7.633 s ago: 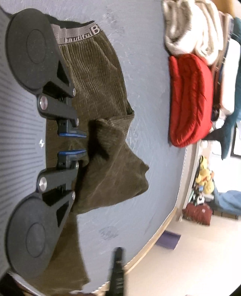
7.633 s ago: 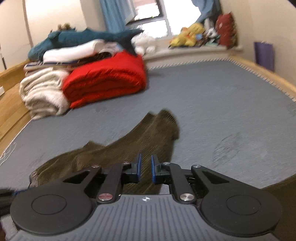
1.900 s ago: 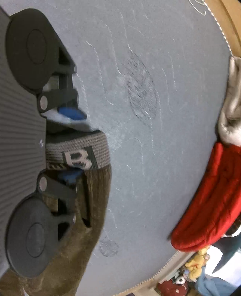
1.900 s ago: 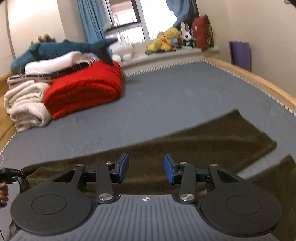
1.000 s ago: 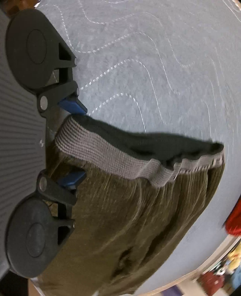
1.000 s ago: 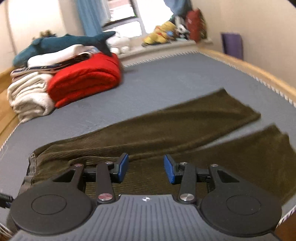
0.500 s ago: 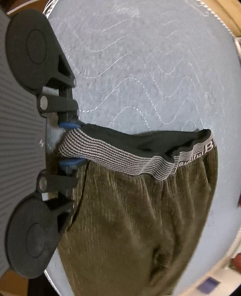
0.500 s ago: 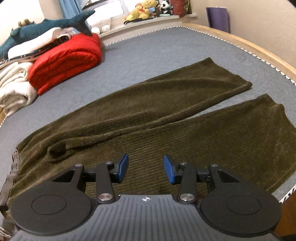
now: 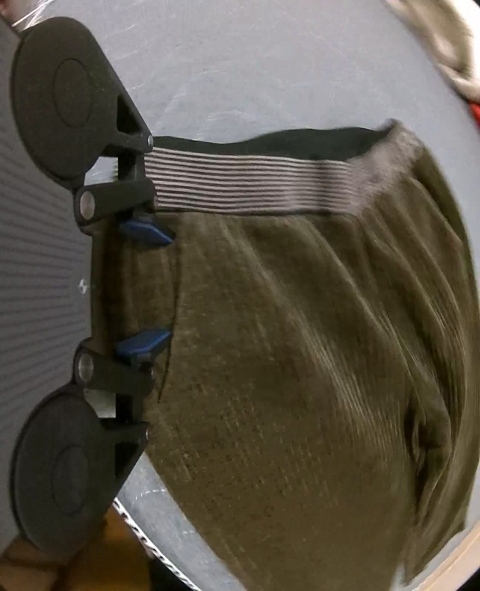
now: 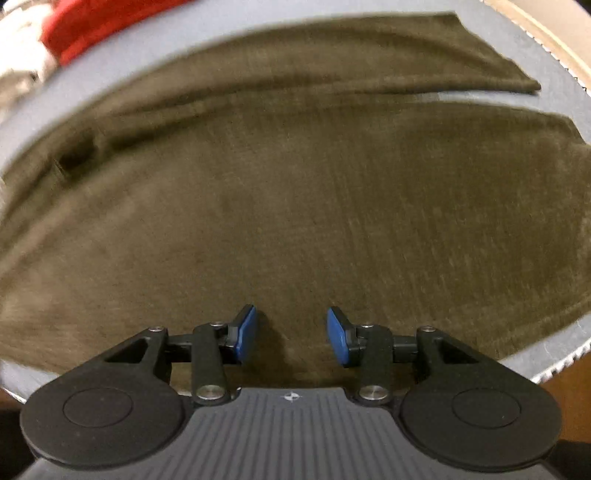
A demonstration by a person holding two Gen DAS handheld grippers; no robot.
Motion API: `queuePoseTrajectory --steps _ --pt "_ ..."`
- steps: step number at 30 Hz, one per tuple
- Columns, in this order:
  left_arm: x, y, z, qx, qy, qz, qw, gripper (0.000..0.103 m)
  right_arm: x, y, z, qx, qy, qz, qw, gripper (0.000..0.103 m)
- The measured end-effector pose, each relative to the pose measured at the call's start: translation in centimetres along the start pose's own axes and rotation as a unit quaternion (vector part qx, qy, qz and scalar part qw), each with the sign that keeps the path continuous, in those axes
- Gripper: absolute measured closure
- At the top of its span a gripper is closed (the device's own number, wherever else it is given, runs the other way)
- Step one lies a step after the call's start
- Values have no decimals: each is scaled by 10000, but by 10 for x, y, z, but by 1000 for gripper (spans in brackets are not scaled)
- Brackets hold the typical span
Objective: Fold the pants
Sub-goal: 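Grasp the grey striped waistband with the left tool and lift it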
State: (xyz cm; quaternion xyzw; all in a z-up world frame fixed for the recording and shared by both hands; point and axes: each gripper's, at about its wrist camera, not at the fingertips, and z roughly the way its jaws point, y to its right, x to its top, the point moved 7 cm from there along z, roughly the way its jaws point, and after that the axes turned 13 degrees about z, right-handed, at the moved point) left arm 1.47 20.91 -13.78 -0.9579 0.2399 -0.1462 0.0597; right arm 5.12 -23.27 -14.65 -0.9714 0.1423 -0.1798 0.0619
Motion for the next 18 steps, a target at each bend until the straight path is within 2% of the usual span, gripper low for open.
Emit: queuePoseTrajectory --steps 3,6,13,18 --pt "11 -8 -10 -48 274 -392 9988 44 2 -4 -6 26 150 -68 9999 59" --pt "21 -11 -28 174 709 -346 9967 44 6 -6 -14 19 372 -72 9993 59" --pt "46 -6 -39 589 1323 -292 9890 43 15 -15 -29 -3 715 -296 9970 58" --pt "48 -17 -66 384 1664 -619 9834 33 18 -24 -31 24 816 -454 9956 58"
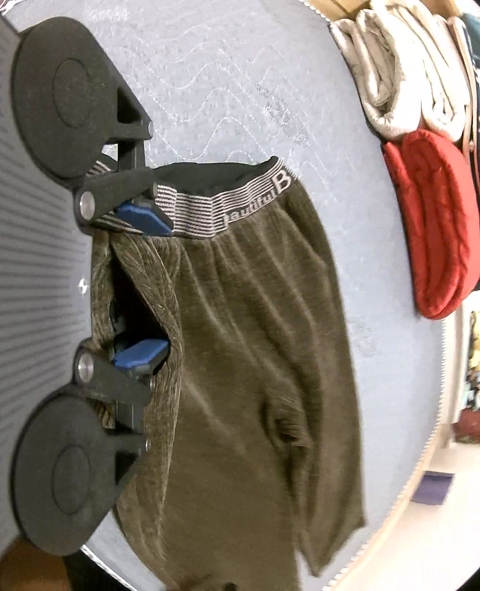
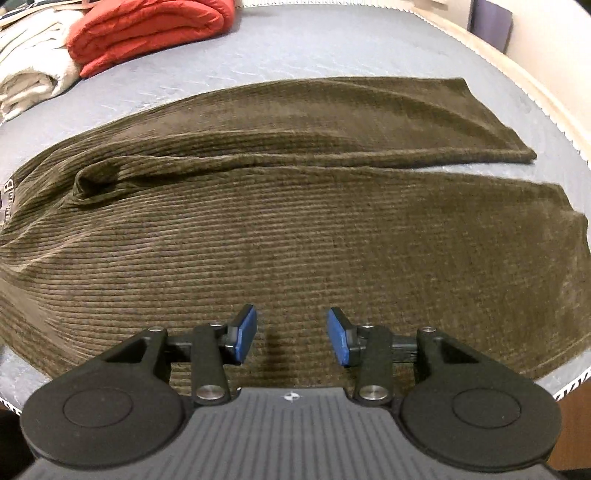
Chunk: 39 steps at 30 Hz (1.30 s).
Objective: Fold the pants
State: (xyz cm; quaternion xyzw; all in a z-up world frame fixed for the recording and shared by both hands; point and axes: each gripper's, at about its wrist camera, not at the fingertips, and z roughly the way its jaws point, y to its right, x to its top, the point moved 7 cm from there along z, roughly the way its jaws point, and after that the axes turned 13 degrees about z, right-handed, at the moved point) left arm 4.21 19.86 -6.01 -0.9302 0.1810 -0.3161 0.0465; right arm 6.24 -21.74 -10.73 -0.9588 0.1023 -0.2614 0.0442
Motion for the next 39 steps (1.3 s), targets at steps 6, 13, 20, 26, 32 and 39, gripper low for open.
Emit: queuePoseTrajectory --steps 6,13,20,26,32,39 --pt "6 1 -20 -1045 364 -351 9932 22 1 -4 3 73 -25 -43 10000 57" --pt "-56 -4 44 -716 -1789 -431 9803 63 0 -10 5 205 -63 -126 9997 57" --pt "-16 -10 8 -452 -525 -487 9964 49 3 -18 0 328 4 -76 9994 57" --pt "41 -20 -4 -199 581 -991 9932 70 16 -27 -14 595 340 83 9976 57" --pt "98 -20 41 9 584 -777 9953 89 43 -28 -25 869 810 347 9923 77" --pt "159 -63 137 521 227 -726 9957 70 66 -25 -17 1138 802 444 9893 87"
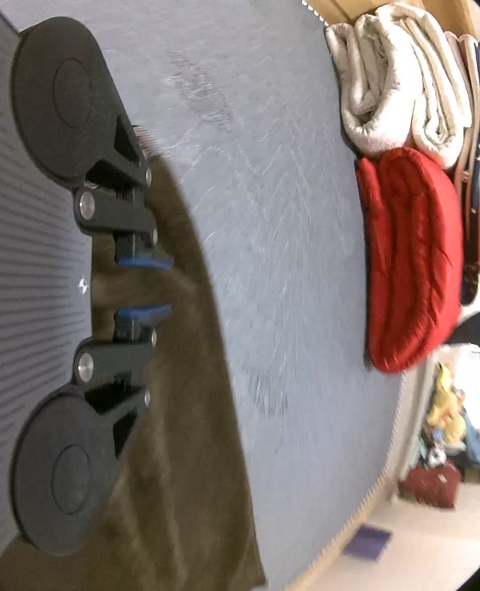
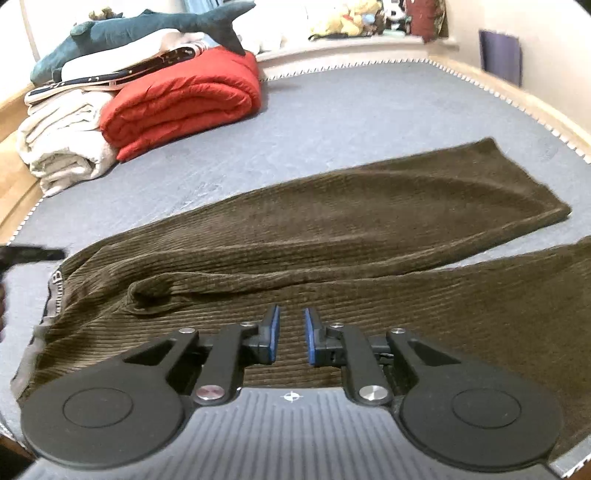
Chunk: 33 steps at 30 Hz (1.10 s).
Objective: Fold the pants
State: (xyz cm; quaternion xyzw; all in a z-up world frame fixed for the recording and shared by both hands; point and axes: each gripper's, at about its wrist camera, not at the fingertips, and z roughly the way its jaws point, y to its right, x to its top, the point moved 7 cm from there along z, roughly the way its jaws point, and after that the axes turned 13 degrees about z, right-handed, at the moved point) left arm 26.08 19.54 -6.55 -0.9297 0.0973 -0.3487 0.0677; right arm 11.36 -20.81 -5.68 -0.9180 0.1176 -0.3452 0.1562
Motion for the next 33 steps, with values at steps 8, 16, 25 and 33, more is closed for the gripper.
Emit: queuePoseTrajectory --steps 8,16,25,33 --pt "16 -18 108 121 -623 546 9965 29 10 19 20 -99 -242 120 9996 85" --pt "19 10 101 -666 -619 1675 9817 90 16 29 26 -159 -305 180 9992 85" --pt "-31 45 -80 -890 503 1841 9776 99 21 38 11 -353 50 455 9983 85" --pt "-165 82 -156 -1189 -224 968 9879 95 -2 42 -16 -474 361 593 9965 85"
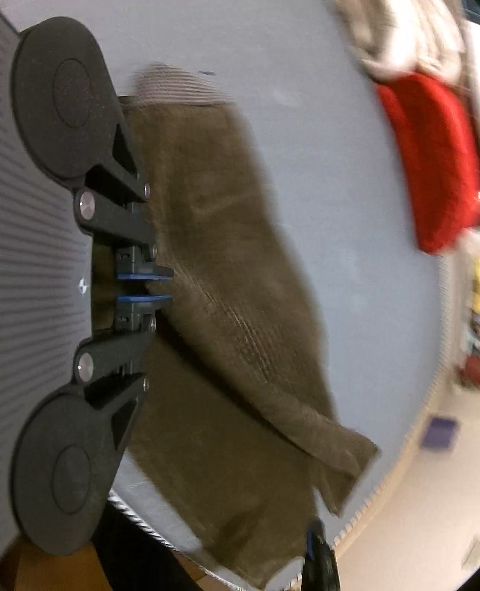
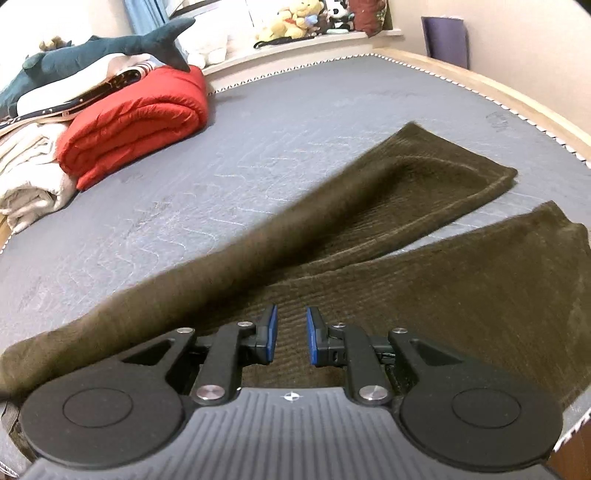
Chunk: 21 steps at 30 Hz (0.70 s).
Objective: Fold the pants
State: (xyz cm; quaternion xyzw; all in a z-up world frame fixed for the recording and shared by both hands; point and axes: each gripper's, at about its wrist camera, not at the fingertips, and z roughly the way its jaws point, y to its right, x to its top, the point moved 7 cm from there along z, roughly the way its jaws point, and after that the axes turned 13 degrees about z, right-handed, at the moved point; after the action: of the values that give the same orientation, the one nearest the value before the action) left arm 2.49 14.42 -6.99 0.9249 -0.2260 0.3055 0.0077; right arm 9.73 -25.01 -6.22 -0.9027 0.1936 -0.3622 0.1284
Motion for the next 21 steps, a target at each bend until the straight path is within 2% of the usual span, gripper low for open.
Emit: queuePoseTrajectory --steps 1,2,3,4,6,8,11,13,14,16,18,20,21 --pt "1 -3 -9 84 211 -220 9995 87 -2 1 -3 -1 39 -5 10000 85" --pt "0 -10 -17 59 385 -565 9976 71 -3 3 -6 5 96 -5 10000 85" --pt "-2 -16 -21 -44 444 -904 9949 65 -4 3 -9 24 151 -11 9999 85" --pt "-7 -24 -20 -162 433 -1253 9910 59 -3 5 -11 43 201 -21 9998 85" --pt "-23 -42 -9 -258 36 -1944 9806 57 2 9 -15 71 326 13 9994 85" --pt "-36 -62 4 -364 -278 -2695 9619 52 11 13 -20 147 446 122 9988 86" --pt "-52 -86 22 -576 -486 -3782 9227 46 29 19 -28 230 601 255 9976 89" --pt "-56 -96 31 -539 -580 -4166 9056 46 43 22 -31 318 624 364 9969 89" --pt "-55 -100 32 -428 -593 -4218 9037 46 51 21 -32 384 615 405 9965 88" --pt "-49 -107 33 -180 -526 -4159 9077 46 66 21 -29 458 553 424 9965 87" --pt "-41 -111 33 -100 -440 -4095 9112 51 84 23 -17 453 455 418 9971 82" --pt "-33 -120 29 292 -451 -3791 9238 89 103 25 1 364 394 396 9978 75" --pt "-29 -122 27 552 -465 -3565 9315 92 111 26 10 323 379 370 9981 71"
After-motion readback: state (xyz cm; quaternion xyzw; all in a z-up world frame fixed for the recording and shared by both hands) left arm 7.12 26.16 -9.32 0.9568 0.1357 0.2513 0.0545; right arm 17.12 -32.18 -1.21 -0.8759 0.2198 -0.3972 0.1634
